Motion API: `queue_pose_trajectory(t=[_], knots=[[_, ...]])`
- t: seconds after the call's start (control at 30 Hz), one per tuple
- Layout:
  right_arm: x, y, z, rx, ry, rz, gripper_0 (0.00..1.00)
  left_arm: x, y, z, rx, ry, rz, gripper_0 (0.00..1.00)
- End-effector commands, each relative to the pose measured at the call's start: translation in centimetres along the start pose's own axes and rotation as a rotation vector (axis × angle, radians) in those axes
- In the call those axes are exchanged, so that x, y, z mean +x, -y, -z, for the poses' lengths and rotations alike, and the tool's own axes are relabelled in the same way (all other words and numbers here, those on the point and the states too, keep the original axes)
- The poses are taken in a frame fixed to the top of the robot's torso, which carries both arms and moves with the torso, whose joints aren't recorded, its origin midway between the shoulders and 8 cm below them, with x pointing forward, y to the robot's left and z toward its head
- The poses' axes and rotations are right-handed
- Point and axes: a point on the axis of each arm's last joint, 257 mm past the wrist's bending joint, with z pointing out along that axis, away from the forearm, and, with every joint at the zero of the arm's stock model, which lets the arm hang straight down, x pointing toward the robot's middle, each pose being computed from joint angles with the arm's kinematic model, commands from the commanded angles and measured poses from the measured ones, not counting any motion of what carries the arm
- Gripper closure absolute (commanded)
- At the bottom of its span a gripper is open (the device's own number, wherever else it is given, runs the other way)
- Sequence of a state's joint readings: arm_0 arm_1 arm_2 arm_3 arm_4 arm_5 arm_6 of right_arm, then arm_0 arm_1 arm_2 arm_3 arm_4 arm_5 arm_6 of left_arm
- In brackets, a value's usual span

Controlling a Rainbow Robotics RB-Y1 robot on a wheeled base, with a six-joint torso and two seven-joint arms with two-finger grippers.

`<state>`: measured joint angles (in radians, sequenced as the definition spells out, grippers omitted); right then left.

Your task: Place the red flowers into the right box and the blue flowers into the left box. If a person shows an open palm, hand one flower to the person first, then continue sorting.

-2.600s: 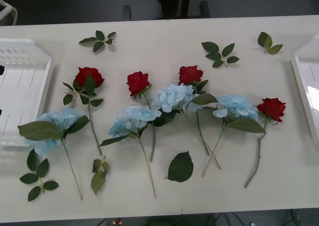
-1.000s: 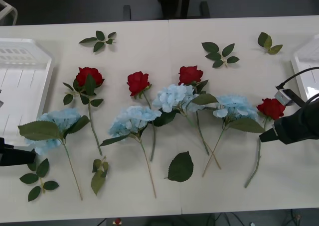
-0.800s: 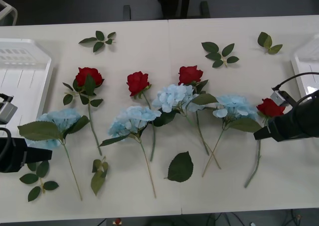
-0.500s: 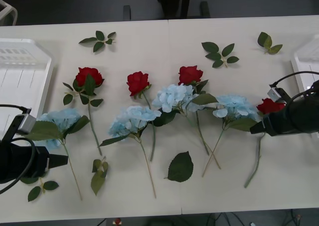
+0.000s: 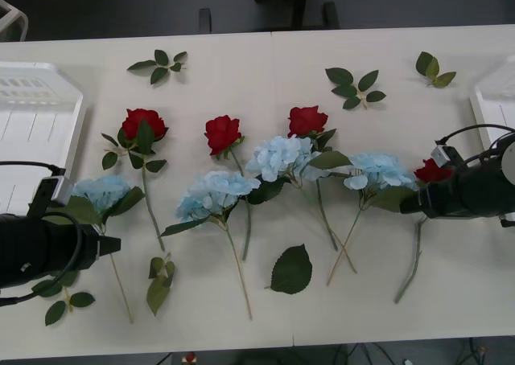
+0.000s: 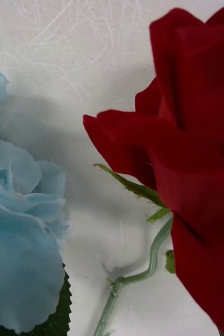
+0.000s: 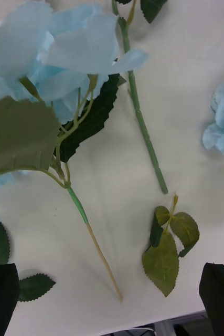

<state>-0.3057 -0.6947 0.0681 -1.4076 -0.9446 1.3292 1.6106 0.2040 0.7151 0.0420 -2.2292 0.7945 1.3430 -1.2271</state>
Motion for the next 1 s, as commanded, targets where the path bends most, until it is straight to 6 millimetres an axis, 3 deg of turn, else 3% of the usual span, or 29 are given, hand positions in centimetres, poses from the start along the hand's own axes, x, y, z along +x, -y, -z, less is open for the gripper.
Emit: queue_pose_trajectory(t=[0.03, 0.4, 0.47, 0.5, 0.53, 0.6, 1.0], knots=[[-2.2, -1.6, -0.4, 0.002, 0.046, 0.030, 0.00, -1.9, 0.8, -1.8, -0.008, 0.030, 0.002, 0.00], [-2.4, -2.0, -1.5, -0.007, 0.063, 0.017, 0.02, -3.4, -0.5, -4.8, -0.042, -0.003, 0.012, 0.00], [-2.4, -2.0, -1.5, -0.005, 0.064, 0.018, 0.41, -3.5, -0.6, -5.3, -0.048, -0.012, 0.009, 0.00], [-2.4, -2.0, -1.5, -0.005, 0.064, 0.018, 0.50, -3.6, -0.7, -5.4, -0.051, -0.012, 0.008, 0.00], [-2.4, -2.0, -1.5, -0.004, 0.064, 0.018, 0.71, -3.7, -0.8, -5.6, -0.055, -0.016, 0.010, 0.00], [-2.5, -2.0, -1.4, -0.002, 0.065, 0.021, 0.99, -3.8, -1.0, -6.0, -0.060, -0.023, 0.011, 0.00], [-4.2, -3.0, -0.3, -0.009, 0.079, 0.074, 1.00, -4.0, -1.6, -8.7, -0.067, -0.035, 0.008, 0.00]])
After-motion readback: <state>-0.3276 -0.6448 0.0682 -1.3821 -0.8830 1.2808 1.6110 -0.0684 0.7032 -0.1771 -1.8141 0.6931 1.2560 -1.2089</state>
